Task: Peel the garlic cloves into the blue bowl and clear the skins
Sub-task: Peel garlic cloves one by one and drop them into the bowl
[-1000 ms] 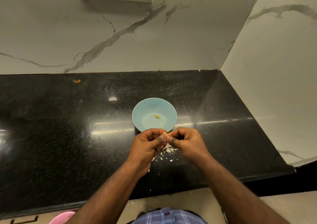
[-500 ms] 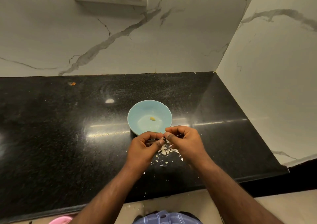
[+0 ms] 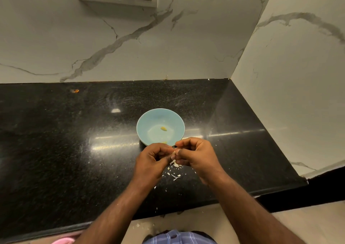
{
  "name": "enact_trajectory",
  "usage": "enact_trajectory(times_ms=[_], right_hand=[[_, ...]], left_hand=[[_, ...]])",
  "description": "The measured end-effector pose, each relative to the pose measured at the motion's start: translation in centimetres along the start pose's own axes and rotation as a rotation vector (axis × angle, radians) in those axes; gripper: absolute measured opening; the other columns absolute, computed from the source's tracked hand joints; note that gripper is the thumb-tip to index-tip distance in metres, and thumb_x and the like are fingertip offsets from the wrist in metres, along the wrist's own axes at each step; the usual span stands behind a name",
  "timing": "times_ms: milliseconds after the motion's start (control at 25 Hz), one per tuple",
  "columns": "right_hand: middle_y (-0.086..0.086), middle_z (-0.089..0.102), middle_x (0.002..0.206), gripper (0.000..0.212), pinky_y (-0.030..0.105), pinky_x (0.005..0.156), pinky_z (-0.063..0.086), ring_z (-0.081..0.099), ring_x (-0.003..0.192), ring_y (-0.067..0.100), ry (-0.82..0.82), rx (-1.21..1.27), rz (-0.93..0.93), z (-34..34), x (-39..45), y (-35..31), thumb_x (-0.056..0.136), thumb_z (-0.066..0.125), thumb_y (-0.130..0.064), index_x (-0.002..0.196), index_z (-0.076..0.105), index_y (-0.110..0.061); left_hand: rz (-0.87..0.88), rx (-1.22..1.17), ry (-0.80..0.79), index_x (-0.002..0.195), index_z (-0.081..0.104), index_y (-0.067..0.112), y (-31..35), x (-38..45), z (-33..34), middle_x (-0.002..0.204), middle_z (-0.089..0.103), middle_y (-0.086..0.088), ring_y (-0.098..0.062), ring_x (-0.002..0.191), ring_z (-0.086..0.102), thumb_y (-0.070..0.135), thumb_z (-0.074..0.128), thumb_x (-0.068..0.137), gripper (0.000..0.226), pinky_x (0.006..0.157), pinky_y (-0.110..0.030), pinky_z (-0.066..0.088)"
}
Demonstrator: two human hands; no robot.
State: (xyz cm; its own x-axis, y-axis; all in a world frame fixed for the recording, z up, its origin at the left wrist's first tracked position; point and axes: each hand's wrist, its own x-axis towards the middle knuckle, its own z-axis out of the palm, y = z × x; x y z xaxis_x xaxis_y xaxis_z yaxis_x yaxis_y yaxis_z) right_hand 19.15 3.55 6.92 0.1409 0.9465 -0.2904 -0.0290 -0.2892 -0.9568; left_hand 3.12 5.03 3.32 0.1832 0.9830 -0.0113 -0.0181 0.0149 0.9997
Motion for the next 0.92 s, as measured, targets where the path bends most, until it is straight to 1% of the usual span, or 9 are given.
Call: enact_trajectory(times_ms=[120,200,320,480,600,680,760,840,920], right_hand=[[0.016,0.076,0.083,0.021,0.042,0.075,0.063,0.076,0.082,0.031,0.024,-0.152,-0.059,0.4,-0.1,0.2,0.082,0.071,0.005,0.099,0.070,-0.008],[0.013,0.076,0.080,0.023,0.043,0.076,0.063,0.076,0.080,0.029,0.033,-0.173,-0.062,0.6,-0.3,0.2,0.082,0.070,0.005,0.100,0.069,-0.010],[0.008,0.077,0.082,0.026,0.044,0.079,0.063,0.076,0.079,0.021,0.041,-0.246,-0.072,1.0,-0.4,0.3,0.082,0.070,-0.002,0.104,0.067,-0.016],[0.002,0.076,0.084,0.030,0.047,0.082,0.062,0.075,0.082,0.018,0.036,-0.310,-0.082,1.1,-0.5,0.4,0.083,0.068,-0.010,0.108,0.064,-0.026],[0.001,0.075,0.085,0.033,0.042,0.081,0.062,0.073,0.082,0.014,0.028,-0.355,-0.084,1.3,-0.6,0.5,0.085,0.067,-0.010,0.112,0.061,-0.028],[0.000,0.074,0.084,0.032,0.037,0.078,0.061,0.071,0.078,0.010,0.030,-0.366,-0.090,1.4,-0.6,0.6,0.087,0.065,-0.010,0.113,0.060,-0.028],[0.001,0.073,0.083,0.030,0.033,0.076,0.060,0.069,0.077,0.008,0.025,-0.353,-0.082,1.5,-0.7,0.5,0.090,0.062,-0.008,0.113,0.060,-0.027],[0.003,0.074,0.085,0.030,0.032,0.075,0.060,0.071,0.079,0.011,0.019,-0.296,-0.068,1.4,-0.7,0.3,0.089,0.063,-0.004,0.111,0.061,-0.023],[0.011,0.074,0.089,0.029,0.030,0.071,0.058,0.071,0.079,0.017,0.014,-0.170,-0.036,1.1,-0.7,0.1,0.086,0.065,0.003,0.107,0.063,-0.017]], left_hand=[[0.069,0.112,0.006,0.087,0.079,0.024,0.1,-0.2,-0.2,0.097,0.074,0.009,-0.013,0.095,0.073,-0.001,0.081,0.080,0.027,0.084,-0.041,0.063],[0.133,0.216,0.021,0.087,0.080,0.028,-0.1,-0.3,-0.4,0.098,0.071,0.015,-0.009,0.098,0.069,0.001,0.081,0.080,0.028,0.083,-0.036,0.062],[0.178,0.294,0.035,0.087,0.080,0.026,-0.4,-0.4,-0.6,0.098,0.070,0.015,-0.007,0.099,0.067,0.004,0.082,0.081,0.023,0.083,-0.034,0.062],[0.174,0.287,0.060,0.085,0.081,0.028,-0.2,-0.7,-0.6,0.097,0.071,0.016,-0.005,0.099,0.068,0.000,0.081,0.080,0.028,0.084,-0.028,0.061],[0.154,0.254,0.079,0.083,0.080,0.032,-0.1,-0.8,-0.4,0.096,0.072,0.020,-0.003,0.097,0.069,-0.004,0.080,0.078,0.036,0.084,-0.025,0.060],[0.125,0.213,0.083,0.082,0.078,0.034,-0.1,-0.9,-0.3,0.096,0.074,0.019,-0.003,0.096,0.070,-0.008,0.077,0.079,0.042,0.085,-0.027,0.060],[0.099,0.164,0.070,0.083,0.078,0.033,-0.1,-0.9,-0.2,0.096,0.077,0.014,-0.007,0.096,0.072,-0.012,0.074,0.079,0.045,0.087,-0.032,0.061],[0.081,0.100,0.057,0.087,0.079,0.024,-0.3,-0.8,-0.1,0.097,0.078,0.007,-0.012,0.096,0.074,-0.010,0.075,0.081,0.035,0.087,-0.040,0.062],[0.063,0.048,0.049,0.091,0.079,0.020,-0.4,-0.6,-0.1,0.096,0.078,0.001,-0.017,0.095,0.075,-0.002,0.079,0.082,0.024,0.087,-0.045,0.062]])
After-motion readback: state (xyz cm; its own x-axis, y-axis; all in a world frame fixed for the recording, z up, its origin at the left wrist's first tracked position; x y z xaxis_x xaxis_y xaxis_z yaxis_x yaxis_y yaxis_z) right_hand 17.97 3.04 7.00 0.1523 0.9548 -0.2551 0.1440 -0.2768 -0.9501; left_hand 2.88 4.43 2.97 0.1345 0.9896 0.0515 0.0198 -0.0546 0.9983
